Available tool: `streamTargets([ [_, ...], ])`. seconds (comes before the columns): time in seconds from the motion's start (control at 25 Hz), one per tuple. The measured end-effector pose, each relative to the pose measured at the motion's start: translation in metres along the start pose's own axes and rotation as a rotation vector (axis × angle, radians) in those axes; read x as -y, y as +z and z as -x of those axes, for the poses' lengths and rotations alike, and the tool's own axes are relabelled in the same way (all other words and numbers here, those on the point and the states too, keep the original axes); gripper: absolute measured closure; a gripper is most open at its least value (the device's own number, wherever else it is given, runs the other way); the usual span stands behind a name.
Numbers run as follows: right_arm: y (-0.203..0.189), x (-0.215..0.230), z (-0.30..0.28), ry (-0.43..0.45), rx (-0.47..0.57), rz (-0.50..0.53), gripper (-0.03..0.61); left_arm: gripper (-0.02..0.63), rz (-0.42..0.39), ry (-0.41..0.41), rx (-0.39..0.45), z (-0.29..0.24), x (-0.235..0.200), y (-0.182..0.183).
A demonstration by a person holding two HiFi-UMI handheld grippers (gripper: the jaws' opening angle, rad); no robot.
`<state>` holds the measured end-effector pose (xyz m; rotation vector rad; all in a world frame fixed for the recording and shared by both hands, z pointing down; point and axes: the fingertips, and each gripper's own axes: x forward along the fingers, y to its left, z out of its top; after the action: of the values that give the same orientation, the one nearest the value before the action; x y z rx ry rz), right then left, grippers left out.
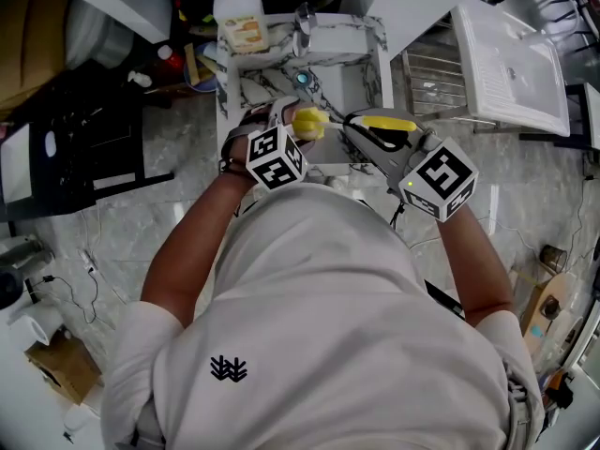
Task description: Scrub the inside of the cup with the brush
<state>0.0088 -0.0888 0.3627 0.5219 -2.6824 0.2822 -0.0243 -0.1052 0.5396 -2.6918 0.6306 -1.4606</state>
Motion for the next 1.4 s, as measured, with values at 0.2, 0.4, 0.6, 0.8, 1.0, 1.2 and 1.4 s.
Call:
streamTargets([
  [0.2, -0.015, -0.001, -0.021, -0.029, -0.026, 0.044, 0.535, 0.236, -0.014, -0.002, 0.017, 0.002, 0.002, 0.016],
  [0.4, -0.022, 0.003, -0.031, -0.035, 0.014, -0.052, 0.535, 0.236, -0.031, 0.010, -0.012, -0.001, 0.000, 0.013],
  [0.6, -0.016, 0.015, -0.024, -0.022, 0.103, -0.262, 0.534, 0.236, -0.085, 0.038, -0.047, -0.003, -0.001, 0.006],
  [0.8, -0.010, 0.023, -0.010, -0.015, 0.151, -0.348, 0.534, 0.238, -0.089, 0.034, -0.060, -0.005, 0.000, 0.001],
  [1.0, -0.005, 0.029, 0.004, -0.021, 0.198, -0.402, 0.534, 0.236, -0.078, 0.027, -0.071, -0.006, 0.001, -0.007],
  [1.2, 0.000, 0.031, 0.015, -0.036, 0.195, -0.332, 0.534, 0.236, 0.003, 0.016, -0.035, -0.003, -0.006, -0.002],
  [1.4, -0.009, 0.017, -0.003, -0.048, 0.113, -0.095, 0.534, 0.236, 0.020, -0.004, -0.012, 0.000, -0.004, 0.010],
])
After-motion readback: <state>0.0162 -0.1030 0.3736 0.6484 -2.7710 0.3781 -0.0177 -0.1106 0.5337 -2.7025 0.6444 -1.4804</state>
